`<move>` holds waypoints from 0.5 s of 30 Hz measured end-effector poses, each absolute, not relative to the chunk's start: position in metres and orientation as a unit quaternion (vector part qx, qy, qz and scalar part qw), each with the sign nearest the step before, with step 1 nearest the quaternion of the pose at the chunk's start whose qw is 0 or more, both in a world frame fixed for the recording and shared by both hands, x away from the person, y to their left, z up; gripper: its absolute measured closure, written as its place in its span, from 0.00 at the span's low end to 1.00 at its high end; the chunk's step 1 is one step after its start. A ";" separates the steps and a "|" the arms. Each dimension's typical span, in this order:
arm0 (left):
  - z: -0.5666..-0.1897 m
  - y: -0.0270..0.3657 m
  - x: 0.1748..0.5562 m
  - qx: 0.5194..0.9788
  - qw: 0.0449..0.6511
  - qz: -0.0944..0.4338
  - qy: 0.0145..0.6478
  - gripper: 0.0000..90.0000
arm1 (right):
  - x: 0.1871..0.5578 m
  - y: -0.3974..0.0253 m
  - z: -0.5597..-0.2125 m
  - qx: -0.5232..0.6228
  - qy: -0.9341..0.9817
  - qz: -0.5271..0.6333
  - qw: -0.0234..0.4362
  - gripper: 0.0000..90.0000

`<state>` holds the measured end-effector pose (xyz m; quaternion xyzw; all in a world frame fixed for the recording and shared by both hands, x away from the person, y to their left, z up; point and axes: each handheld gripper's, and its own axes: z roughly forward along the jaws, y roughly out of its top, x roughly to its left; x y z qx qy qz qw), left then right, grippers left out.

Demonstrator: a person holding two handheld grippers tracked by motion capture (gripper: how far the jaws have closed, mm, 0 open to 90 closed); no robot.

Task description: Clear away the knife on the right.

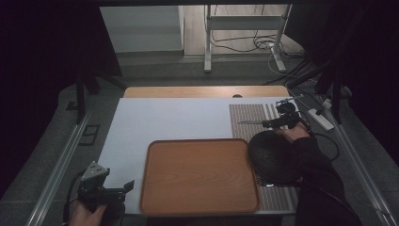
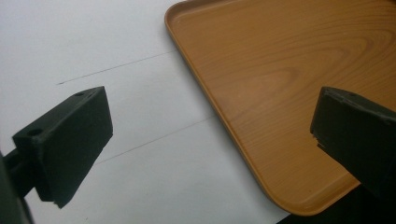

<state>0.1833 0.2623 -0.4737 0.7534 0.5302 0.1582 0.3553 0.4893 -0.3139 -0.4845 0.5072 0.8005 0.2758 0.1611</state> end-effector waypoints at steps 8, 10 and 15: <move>-0.474 0.262 0.184 0.754 0.354 0.158 0.530 0.00 | 0.501 -0.321 -0.480 0.505 0.802 0.276 0.158 0.50; -0.474 0.262 0.184 0.754 0.353 0.158 0.530 0.00 | 0.505 -0.324 -0.479 0.504 0.804 0.277 0.151 0.65; -0.474 0.262 0.184 0.755 0.352 0.159 0.530 0.00 | 0.513 -0.328 -0.482 0.505 0.808 0.264 0.149 0.95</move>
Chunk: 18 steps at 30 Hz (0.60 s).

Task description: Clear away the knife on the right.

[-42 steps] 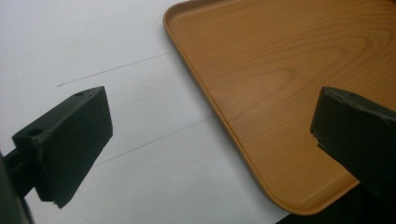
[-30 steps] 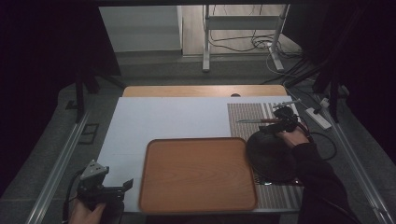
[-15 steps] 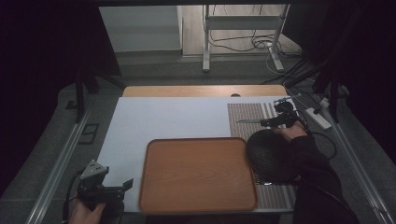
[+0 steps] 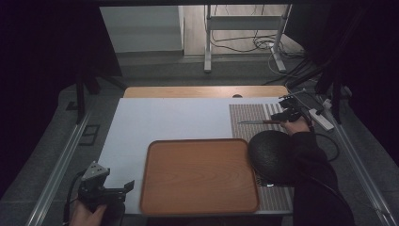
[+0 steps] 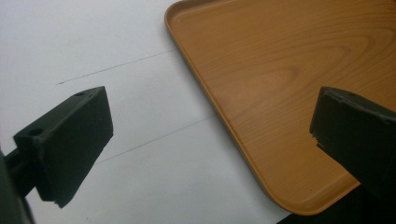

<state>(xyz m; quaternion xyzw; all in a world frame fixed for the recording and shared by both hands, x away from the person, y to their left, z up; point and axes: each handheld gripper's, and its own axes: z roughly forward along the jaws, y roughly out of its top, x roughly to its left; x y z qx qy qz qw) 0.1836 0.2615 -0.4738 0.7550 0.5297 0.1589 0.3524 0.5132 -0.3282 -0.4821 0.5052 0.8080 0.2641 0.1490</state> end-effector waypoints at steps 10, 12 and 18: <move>-0.474 0.261 0.184 0.756 0.350 0.158 0.530 0.01 | 0.534 -0.345 -0.493 0.527 0.798 0.236 0.171 1.00; -0.474 0.261 0.184 0.756 0.350 0.159 0.530 0.01 | 0.537 -0.349 -0.496 0.530 0.799 0.229 0.171 1.00; -0.474 0.260 0.184 0.758 0.349 0.159 0.528 0.01 | 0.537 -0.360 -0.502 0.533 0.802 0.215 0.160 1.00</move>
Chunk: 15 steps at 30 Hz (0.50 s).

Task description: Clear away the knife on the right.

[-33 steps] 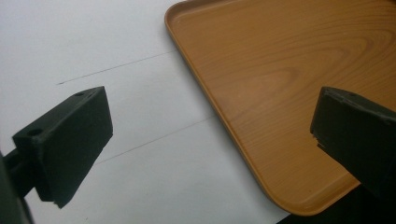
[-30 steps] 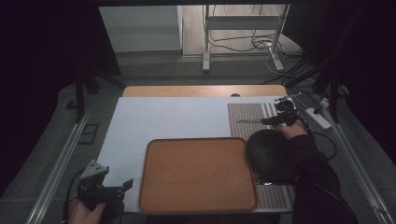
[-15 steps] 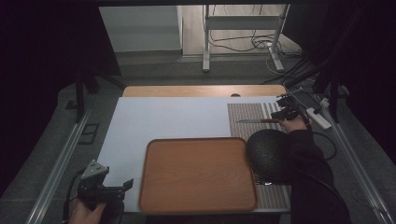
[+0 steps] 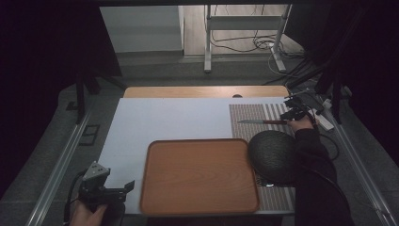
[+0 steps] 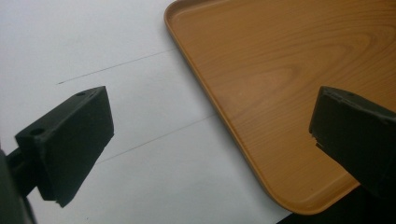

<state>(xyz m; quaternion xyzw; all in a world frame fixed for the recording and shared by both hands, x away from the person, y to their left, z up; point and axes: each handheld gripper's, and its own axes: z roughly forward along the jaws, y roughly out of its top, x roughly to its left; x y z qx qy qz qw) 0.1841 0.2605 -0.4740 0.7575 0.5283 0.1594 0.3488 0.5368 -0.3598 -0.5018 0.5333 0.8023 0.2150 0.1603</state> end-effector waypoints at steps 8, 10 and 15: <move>-0.474 0.260 0.184 0.758 0.349 0.159 0.527 0.01 | 0.526 -0.360 -0.502 0.524 0.813 0.210 0.143 1.00; -0.474 0.260 0.184 0.758 0.349 0.159 0.527 0.01 | 0.522 -0.359 -0.502 0.519 0.818 0.206 0.140 1.00; -0.474 0.260 0.184 0.759 0.350 0.159 0.526 0.01 | 0.510 -0.355 -0.501 0.513 0.824 0.205 0.128 1.00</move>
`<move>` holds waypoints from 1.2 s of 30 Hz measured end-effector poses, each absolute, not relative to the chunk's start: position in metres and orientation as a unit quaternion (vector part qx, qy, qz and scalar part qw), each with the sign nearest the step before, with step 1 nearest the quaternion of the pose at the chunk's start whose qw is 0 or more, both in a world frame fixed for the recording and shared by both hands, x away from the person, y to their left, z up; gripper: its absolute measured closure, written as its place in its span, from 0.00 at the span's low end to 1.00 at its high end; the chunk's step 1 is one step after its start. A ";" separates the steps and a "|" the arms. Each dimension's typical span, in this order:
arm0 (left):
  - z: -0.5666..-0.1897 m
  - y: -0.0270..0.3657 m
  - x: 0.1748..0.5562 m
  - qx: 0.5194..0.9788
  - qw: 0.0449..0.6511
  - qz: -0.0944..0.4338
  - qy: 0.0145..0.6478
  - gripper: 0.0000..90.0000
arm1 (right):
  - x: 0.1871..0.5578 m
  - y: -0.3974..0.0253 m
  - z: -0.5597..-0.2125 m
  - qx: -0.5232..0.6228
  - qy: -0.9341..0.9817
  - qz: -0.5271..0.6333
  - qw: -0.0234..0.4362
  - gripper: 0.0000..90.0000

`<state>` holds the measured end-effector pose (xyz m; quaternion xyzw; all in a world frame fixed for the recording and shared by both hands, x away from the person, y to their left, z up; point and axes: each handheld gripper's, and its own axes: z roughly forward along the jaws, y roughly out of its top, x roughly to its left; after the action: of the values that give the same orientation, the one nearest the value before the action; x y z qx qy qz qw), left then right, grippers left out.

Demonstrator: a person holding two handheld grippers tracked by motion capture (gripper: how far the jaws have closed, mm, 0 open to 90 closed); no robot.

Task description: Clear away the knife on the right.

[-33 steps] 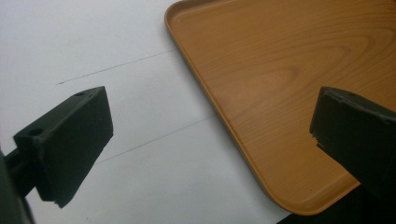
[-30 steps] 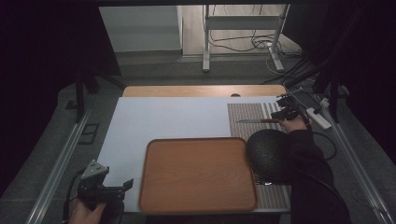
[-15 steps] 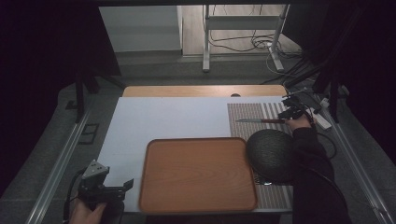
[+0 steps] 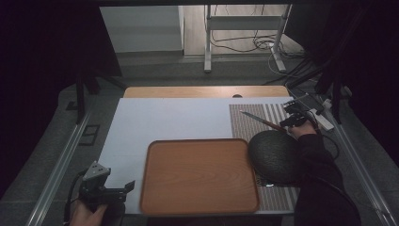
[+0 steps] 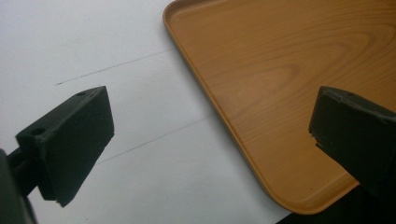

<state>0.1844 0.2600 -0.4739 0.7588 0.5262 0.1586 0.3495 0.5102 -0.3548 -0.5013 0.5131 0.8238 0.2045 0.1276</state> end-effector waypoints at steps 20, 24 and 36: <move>-0.474 0.259 0.186 0.761 0.348 0.158 0.524 0.01 | 0.496 -0.348 -0.490 0.523 0.806 0.239 0.142 0.78; -0.474 0.259 0.186 0.761 0.348 0.159 0.524 0.02 | 0.498 -0.342 -0.488 0.524 0.804 0.246 0.139 0.50; -0.474 0.259 0.185 0.762 0.348 0.159 0.523 0.02 | 0.502 -0.320 -0.489 0.506 0.817 0.241 0.137 0.03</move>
<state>0.1855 0.2590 -0.4737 0.7618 0.5230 0.1586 0.3479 0.5024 -0.3199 -0.4892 0.5056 0.8171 0.2409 0.1368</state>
